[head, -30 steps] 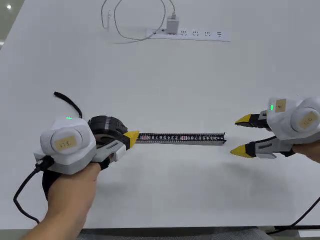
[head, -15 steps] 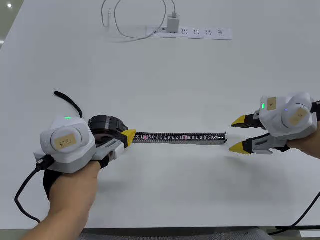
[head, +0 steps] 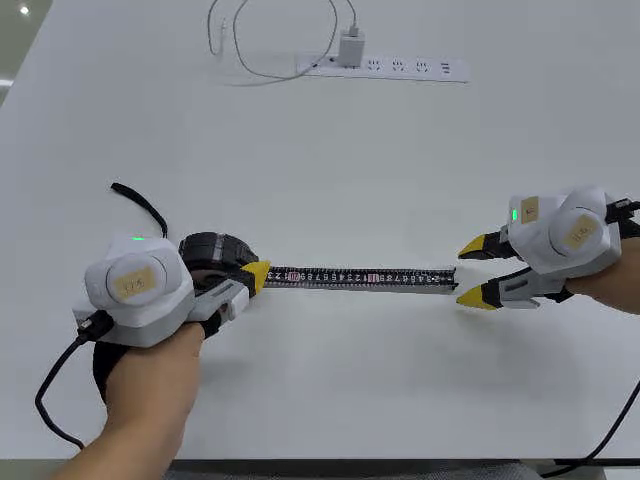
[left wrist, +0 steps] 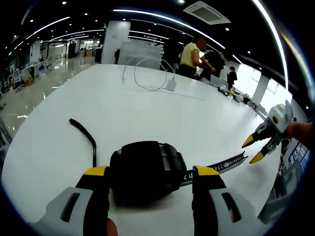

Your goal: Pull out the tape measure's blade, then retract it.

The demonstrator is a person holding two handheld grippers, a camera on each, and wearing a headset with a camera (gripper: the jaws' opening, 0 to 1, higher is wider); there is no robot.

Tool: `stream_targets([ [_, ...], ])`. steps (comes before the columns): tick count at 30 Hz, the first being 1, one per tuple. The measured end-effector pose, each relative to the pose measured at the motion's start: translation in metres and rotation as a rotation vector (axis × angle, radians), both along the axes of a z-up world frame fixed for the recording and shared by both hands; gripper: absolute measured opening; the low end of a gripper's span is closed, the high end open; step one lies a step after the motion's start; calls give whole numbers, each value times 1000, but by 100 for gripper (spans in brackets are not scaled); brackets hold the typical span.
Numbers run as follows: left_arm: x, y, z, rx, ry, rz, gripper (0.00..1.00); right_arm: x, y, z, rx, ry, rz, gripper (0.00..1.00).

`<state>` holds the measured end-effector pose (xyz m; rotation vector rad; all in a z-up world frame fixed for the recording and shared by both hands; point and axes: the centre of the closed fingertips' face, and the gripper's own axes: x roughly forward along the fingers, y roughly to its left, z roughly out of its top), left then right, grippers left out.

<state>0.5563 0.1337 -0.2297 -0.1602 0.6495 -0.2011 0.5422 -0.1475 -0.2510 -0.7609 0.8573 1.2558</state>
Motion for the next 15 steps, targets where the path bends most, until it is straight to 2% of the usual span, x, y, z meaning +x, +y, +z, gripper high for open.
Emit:
stream_targets([
  [9, 0, 1, -3, -11, 12, 17, 64, 2, 5, -3, -5, 10, 24, 28],
  [13, 0, 1, -2, -31, 12, 34, 64, 3, 8, -4, -9, 13, 40, 27],
  [15, 0, 2, -3, -24, 13, 33, 63, 3, 9, -4, -10, 14, 44, 27],
])
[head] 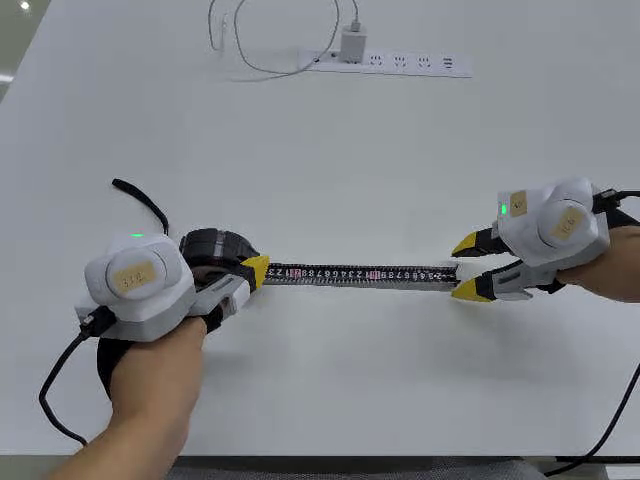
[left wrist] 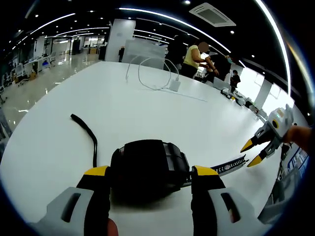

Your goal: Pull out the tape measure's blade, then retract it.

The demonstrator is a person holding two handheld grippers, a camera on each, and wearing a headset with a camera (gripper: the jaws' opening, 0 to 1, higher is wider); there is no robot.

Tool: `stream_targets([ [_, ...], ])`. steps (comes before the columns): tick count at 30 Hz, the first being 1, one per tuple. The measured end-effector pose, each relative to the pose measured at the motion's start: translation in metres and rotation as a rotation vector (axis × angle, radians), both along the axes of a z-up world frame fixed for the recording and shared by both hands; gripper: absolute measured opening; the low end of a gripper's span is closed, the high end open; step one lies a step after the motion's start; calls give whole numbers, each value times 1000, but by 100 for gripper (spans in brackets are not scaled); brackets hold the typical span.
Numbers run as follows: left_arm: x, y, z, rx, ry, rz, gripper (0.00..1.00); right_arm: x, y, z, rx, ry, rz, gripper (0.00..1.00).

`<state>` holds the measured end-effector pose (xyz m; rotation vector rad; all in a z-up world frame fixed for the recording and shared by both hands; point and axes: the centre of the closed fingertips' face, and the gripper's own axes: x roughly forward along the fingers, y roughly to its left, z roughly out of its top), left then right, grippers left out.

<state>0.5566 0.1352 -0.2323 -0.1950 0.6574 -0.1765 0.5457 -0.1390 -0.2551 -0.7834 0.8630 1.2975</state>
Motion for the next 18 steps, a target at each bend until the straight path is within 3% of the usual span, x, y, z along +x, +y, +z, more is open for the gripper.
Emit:
stream_targets([
  [18, 0, 2, -3, 6, 11, 10, 60, 0, 1, -4, -19, 10, 33, 23],
])
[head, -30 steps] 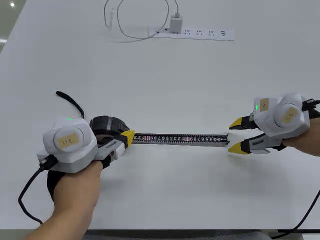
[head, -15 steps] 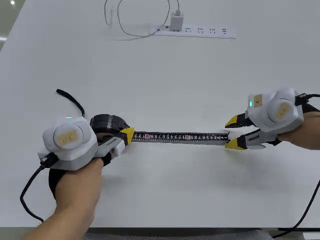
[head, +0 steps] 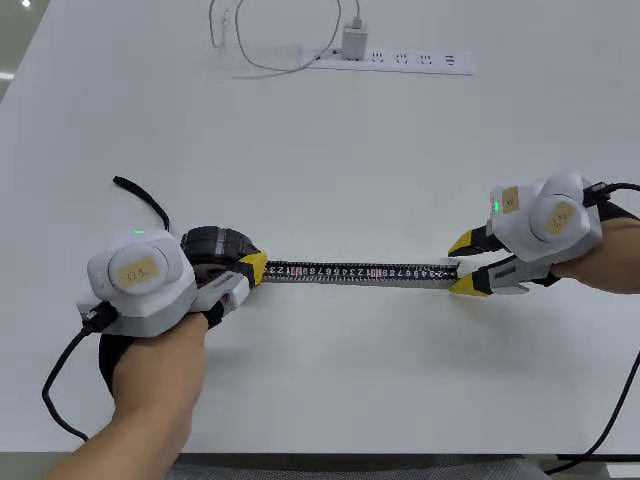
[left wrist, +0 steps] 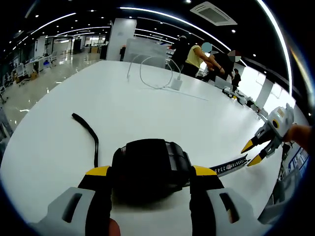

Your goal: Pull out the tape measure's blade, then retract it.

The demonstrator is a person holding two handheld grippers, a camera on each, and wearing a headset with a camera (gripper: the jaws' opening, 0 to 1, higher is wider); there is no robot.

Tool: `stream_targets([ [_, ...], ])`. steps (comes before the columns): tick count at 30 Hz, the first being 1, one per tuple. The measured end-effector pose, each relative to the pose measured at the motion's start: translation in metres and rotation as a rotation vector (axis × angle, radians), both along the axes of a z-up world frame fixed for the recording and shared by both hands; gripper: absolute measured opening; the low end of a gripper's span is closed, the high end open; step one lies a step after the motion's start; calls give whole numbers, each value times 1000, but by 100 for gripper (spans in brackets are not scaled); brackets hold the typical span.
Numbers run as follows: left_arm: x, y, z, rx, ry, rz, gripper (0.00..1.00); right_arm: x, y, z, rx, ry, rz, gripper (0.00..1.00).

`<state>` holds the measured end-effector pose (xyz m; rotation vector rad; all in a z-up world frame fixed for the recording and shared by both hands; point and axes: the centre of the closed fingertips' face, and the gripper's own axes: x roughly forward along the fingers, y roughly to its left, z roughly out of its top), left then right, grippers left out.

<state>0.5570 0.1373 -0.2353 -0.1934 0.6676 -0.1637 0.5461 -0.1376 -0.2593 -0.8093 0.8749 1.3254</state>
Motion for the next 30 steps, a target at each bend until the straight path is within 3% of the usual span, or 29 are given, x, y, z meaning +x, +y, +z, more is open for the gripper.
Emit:
stream_targets([
  [30, 1, 1, -1, 4, 5, -2, 60, -1, 1, -7, -23, -1, 30, 12],
])
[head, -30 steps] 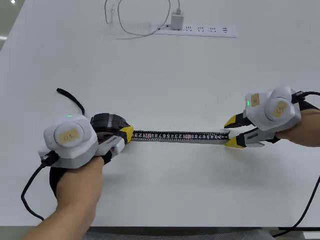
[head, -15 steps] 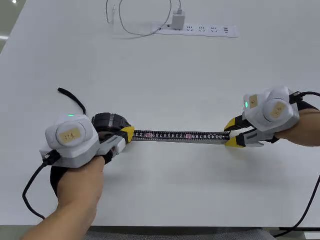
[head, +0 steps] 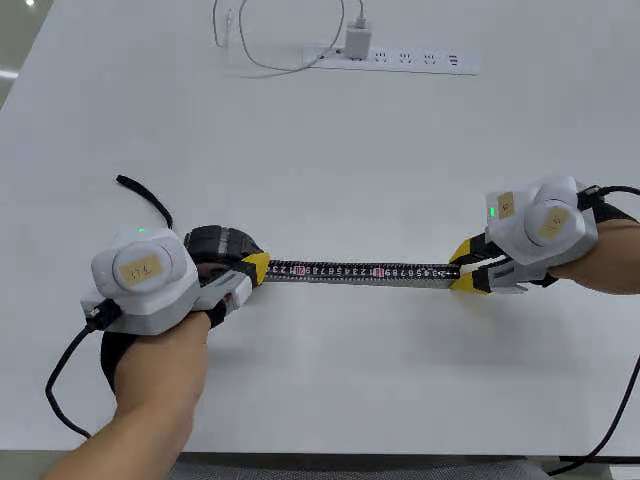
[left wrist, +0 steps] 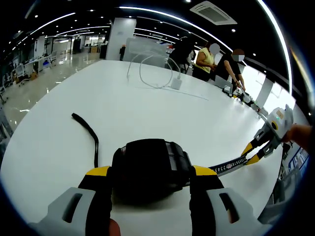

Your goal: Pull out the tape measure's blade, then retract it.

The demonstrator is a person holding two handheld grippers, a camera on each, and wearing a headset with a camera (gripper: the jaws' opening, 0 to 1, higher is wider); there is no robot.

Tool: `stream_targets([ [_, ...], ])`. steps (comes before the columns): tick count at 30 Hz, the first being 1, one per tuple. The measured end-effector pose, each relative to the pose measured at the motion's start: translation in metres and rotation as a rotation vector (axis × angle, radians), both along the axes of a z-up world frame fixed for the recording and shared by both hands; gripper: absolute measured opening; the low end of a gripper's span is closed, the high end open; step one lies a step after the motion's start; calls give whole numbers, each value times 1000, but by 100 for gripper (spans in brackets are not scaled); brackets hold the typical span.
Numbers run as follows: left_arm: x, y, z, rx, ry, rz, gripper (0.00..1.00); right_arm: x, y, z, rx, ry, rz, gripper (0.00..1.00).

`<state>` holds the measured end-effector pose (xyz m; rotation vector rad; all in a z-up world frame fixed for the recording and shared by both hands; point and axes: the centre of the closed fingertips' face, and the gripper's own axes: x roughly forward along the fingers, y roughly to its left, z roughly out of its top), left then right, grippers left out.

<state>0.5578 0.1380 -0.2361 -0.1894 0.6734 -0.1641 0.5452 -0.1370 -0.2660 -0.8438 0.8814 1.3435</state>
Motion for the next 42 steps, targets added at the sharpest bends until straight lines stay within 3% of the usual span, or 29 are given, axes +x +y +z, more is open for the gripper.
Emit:
stream_targets([
  [19, 0, 0, 1, 9, -2, 4, 60, 0, 0, 0, -4, 1, -6, 11],
  [42, -2, 1, -1, 32, 23, -20, 56, 0, 1, -1, -8, 7, -5, 11],
])
